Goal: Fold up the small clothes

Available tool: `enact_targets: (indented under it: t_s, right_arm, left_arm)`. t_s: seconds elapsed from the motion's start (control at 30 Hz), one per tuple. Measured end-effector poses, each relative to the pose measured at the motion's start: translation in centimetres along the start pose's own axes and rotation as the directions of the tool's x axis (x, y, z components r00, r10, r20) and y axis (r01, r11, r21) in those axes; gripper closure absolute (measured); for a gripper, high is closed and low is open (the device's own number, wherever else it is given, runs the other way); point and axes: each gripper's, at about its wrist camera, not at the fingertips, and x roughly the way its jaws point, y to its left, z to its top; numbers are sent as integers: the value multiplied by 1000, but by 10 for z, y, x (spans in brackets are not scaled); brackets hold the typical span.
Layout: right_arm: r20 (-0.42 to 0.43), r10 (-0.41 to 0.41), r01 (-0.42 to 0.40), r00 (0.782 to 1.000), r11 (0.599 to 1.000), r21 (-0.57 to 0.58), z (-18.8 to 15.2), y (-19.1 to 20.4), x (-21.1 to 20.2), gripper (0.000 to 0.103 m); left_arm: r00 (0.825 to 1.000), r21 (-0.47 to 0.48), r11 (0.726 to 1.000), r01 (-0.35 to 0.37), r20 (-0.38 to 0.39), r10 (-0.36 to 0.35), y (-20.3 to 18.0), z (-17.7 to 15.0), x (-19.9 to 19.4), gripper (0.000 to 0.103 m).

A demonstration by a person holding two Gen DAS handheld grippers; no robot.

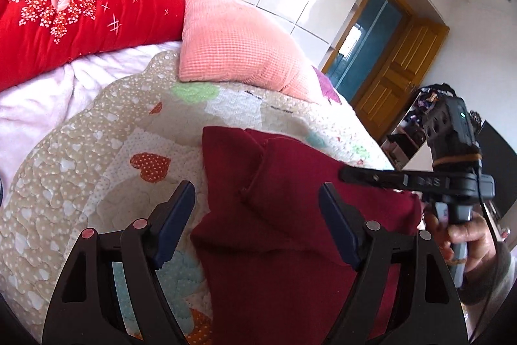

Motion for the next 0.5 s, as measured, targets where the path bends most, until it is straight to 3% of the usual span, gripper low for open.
enact_targets:
  t_s: [0.1, 0.17, 0.23, 0.27, 0.37, 0.5]
  right_arm:
    - [17, 19, -20, 1000, 995, 96, -8, -13, -8, 95]
    - [65, 25, -32, 998, 994, 103, -18, -13, -26, 87]
    - [138, 14, -26, 990, 996, 84, -34, -12, -55, 52]
    - [182, -14, 0, 983, 997, 77, -45, -14, -73, 47]
    - [268, -67, 40, 961, 994, 103, -76, -26, -116, 45]
    - [303, -98, 32, 948, 976, 215, -118, -60, -153, 45]
  left_arm:
    - [1000, 14, 1000, -13, -28, 14, 0, -3, 9, 24]
    - [999, 4, 1000, -7, -46, 7, 1, -4, 13, 24]
    - [998, 2, 1000, -11, -59, 11, 1, -4, 16, 24]
    - [998, 9, 1000, -23, -63, 24, -1, -4, 17, 24]
    - [996, 21, 999, -38, -78, 40, -6, -4, 23, 24]
    - [993, 78, 995, -59, -95, 67, -24, 4, 39, 24]
